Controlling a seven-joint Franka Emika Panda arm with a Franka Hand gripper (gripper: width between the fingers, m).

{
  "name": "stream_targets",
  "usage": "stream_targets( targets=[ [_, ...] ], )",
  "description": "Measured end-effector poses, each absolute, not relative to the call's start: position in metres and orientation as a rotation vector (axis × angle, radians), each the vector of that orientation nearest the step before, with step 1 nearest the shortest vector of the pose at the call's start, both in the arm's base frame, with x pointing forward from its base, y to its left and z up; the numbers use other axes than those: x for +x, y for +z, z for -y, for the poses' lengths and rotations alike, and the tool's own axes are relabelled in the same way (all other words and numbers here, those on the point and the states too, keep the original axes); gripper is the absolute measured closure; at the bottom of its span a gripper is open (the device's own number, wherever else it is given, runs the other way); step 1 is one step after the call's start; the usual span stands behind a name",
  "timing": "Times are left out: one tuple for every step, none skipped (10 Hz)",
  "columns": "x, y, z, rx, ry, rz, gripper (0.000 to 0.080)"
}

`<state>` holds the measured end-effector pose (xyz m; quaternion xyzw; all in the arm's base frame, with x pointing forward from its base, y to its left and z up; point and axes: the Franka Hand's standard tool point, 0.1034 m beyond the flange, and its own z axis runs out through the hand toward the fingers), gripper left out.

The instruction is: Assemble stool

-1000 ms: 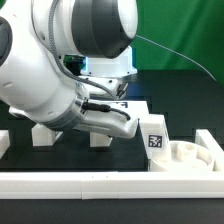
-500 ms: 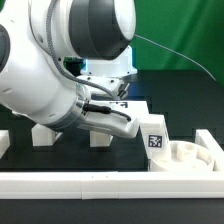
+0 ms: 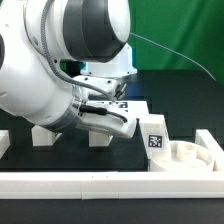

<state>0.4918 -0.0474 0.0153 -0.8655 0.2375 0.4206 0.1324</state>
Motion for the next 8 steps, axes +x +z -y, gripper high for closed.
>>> stream_targets(
  targets=[
    [0.4917, 0.0153, 0.0475, -2.511, 1.221, -0.690, 0.0290],
    [0.4916, 0.0152, 0.0476, -2.511, 1.221, -0.690, 0.0426],
    [0.4916, 0.0152, 0.0478, -2.511, 1.221, -0.690, 0.0476],
    [0.4916, 0.0152, 0.0478, -2.511, 1.221, -0.690, 0.0476],
    [0.4916, 0.0152, 0.0479, -2.511, 1.221, -0.690, 0.0476],
    [0.4916, 0.0152, 0.0479, -2.511, 1.221, -0.690, 0.0476],
    [0.4916, 0.0152, 0.0479, -2.511, 1.221, -0.690, 0.0476],
    [0.4916, 0.0154, 0.0479, -2.511, 1.220, -0.690, 0.0476]
  ],
)
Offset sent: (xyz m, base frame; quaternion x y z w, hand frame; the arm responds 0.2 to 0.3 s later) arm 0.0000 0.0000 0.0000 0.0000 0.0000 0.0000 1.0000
